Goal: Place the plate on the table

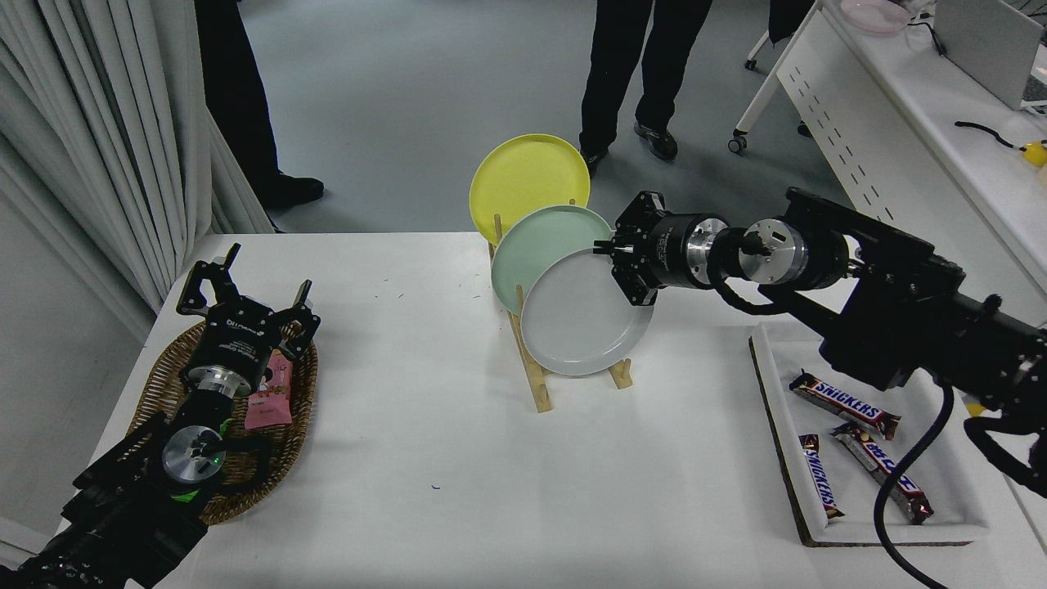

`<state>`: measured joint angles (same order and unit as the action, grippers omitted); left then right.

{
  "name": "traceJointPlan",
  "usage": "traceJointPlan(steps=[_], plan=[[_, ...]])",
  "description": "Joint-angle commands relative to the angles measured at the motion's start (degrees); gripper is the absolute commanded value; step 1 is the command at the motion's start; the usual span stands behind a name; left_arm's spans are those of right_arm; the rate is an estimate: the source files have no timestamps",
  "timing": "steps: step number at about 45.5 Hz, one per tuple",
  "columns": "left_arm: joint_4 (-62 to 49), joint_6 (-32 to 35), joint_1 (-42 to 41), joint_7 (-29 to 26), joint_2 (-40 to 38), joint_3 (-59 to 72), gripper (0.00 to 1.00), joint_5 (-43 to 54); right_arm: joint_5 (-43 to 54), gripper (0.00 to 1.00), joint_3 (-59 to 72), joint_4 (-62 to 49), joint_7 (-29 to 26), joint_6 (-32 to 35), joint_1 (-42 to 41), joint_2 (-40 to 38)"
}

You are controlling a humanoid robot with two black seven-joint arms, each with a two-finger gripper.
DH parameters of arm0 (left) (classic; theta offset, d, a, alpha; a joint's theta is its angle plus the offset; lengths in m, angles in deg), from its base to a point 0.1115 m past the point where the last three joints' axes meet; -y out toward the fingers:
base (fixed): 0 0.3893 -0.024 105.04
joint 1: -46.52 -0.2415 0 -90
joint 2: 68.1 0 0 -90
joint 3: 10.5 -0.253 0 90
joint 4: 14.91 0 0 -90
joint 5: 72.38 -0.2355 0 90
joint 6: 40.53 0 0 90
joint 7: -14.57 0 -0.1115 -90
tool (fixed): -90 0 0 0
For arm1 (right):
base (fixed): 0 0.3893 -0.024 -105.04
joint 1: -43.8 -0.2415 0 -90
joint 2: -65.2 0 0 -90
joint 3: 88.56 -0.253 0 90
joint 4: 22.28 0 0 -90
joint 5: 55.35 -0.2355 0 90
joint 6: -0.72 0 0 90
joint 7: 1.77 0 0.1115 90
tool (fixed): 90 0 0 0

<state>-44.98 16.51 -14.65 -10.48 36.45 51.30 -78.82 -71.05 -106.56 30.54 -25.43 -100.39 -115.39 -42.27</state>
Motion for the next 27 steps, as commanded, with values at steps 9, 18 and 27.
traceJointPlan(steps=[9, 18, 27], plan=[[0.01, 0.00, 0.00, 0.00, 0.03, -0.02, 1.00, 0.02, -14.52, 0.00, 0.07, 2.54, -5.52, -3.39, -6.14, -3.00], [0.01, 0.00, 0.00, 0.00, 0.03, 0.07, 1.00, 0.02, -20.15, 0.00, -0.55, 7.73, -6.93, -14.63, -8.07, -3.88], [0.01, 0.00, 0.00, 0.00, -0.05, -0.02, 1.00, 0.02, -25.86, 0.00, -2.48, 10.10, -7.46, -25.89, -8.60, -3.10]])
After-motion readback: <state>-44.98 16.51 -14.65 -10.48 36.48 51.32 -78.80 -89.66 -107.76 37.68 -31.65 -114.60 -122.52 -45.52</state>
